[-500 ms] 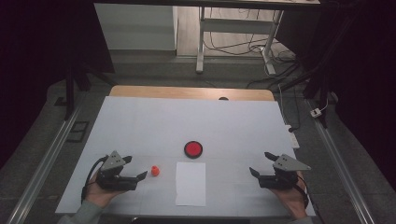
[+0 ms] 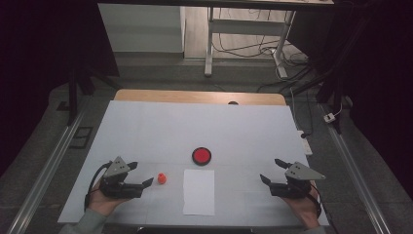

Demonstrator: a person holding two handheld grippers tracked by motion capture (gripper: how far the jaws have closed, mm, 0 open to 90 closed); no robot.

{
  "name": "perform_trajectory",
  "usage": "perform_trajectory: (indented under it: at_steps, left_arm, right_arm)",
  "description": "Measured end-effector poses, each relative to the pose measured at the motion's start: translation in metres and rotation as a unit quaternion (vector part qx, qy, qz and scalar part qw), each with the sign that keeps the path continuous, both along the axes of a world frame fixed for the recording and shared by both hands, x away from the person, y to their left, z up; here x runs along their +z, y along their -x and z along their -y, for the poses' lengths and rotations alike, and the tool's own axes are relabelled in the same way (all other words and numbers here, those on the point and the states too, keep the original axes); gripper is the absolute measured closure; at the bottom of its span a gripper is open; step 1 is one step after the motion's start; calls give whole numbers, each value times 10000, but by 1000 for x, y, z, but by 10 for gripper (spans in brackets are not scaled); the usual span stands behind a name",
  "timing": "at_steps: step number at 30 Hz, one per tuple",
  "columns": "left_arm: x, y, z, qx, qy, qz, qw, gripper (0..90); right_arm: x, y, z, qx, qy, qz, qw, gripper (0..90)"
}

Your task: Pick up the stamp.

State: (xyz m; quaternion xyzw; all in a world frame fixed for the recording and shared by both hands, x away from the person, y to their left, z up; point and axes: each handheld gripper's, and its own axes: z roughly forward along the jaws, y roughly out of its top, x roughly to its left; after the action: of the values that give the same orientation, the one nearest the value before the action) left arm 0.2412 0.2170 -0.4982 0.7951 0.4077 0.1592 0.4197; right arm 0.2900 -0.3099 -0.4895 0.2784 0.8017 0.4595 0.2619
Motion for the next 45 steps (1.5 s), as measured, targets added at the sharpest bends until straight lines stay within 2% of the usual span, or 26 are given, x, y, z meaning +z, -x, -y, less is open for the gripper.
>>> perform_trajectory:
  at_steps: [11, 17, 25, 32, 37, 40, 42, 45]
  left_arm:
    - [2, 3, -3, 39, 61, 39, 10000, 175]
    - [2, 1, -4, 44, 88, 18, 10000, 182]
    - [6, -3, -2, -62, 83, 60, 9999, 201]
    - [13, -4, 11, -270, -18, 84, 9996, 208]
    - [13, -9, 20, -388, -56, -5, 9992, 210]
    - [10, -17, 27, -390, -94, -145, 9991, 212]
    - [10, -18, 28, -389, -105, -167, 9990, 216]
    - [7, -28, 34, -417, -211, -294, 9985, 222]
  right_arm:
    - [-1, -3, -3, 3, 34, 104, 9999, 239]
    - [-2, -3, -5, 7, 78, 89, 9999, 248]
    - [-5, -2, -4, -17, 107, 31, 9999, 259]
    - [-4, 1, -2, -44, 21, 26, 10000, 263]
    - [-5, 1, -3, -36, -10, -11, 10000, 265]
    - [-5, 1, -4, -34, -25, -20, 10000, 266]
    - [-5, 2, -5, -15, -34, -28, 10000, 268]
    - [-6, 2, -7, 16, -6, -28, 10000, 268]
